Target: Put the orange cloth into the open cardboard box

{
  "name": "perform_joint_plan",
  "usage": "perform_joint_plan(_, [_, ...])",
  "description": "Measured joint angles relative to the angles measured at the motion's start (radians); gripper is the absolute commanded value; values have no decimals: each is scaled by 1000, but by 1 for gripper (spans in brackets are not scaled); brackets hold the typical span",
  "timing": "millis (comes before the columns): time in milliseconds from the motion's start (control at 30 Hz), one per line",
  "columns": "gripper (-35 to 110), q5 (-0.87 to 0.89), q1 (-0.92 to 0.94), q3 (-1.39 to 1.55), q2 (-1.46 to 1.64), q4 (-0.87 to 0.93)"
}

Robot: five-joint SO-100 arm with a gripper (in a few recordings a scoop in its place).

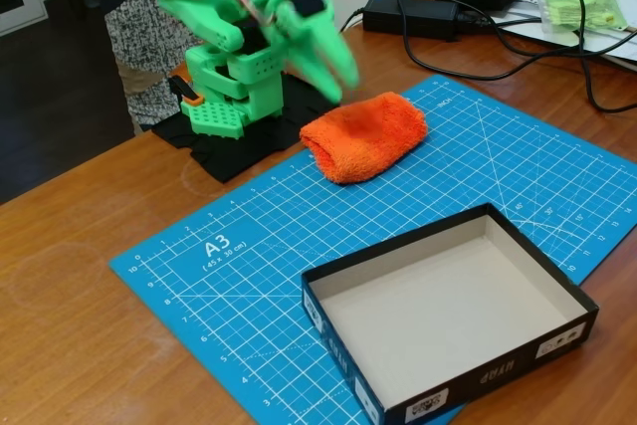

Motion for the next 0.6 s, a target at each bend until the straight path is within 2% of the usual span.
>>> perform_joint_plan(267, [24,103,-153,-360,-365,25])
perform_joint_plan(333, [21,110,-175,-396,-508,40])
perform_joint_plan(500, [21,270,-186,-446,-945,-3])
perform_joint_plan(600, [24,287,-209,-434,-1042,-37])
